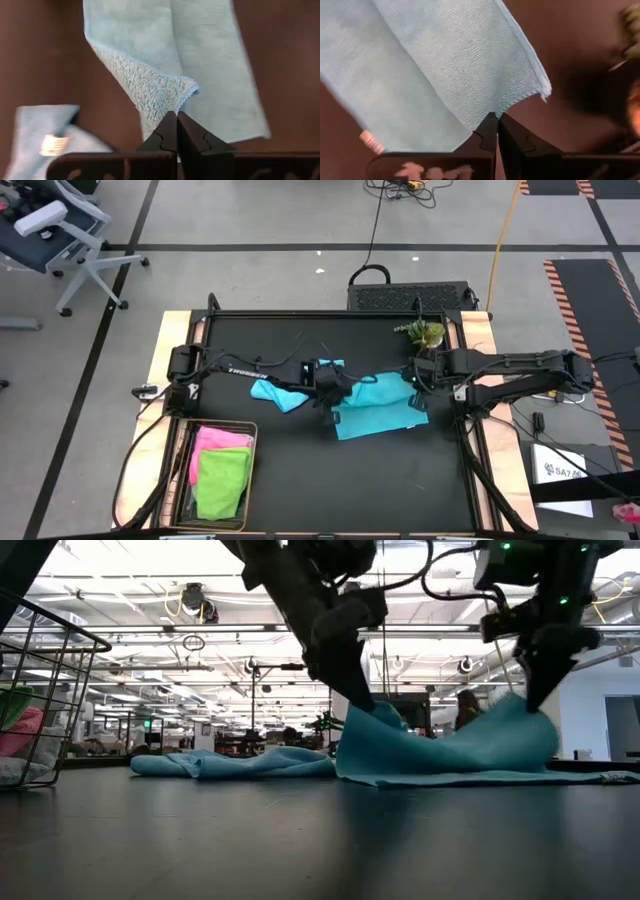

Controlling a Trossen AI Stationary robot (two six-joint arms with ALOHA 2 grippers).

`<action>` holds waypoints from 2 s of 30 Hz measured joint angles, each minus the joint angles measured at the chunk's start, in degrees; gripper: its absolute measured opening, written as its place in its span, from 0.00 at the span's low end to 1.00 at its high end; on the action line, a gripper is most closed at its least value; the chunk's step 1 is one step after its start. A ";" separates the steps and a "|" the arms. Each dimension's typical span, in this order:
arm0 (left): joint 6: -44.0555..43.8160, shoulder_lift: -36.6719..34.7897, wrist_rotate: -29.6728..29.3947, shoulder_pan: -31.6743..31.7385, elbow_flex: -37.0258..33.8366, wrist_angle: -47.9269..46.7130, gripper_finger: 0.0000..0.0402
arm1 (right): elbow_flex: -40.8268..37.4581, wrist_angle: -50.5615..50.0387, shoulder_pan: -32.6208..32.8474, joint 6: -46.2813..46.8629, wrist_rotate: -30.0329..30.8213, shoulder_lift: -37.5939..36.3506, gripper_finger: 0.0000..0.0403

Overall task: Fold microfiber towels
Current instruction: Fold the right blue microfiber cloth

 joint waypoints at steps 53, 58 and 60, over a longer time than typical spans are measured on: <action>-23.80 1.64 -8.23 -4.01 -6.19 22.05 0.19 | -6.61 8.31 17.10 18.22 -18.79 -0.77 0.02; -24.06 1.73 -8.28 -2.54 -6.23 18.62 0.14 | -6.56 8.09 18.10 18.38 -25.57 -0.88 0.00; -23.93 1.73 -7.34 -2.46 -6.23 17.07 0.11 | -6.55 7.82 19.10 17.51 -25.09 -0.89 0.00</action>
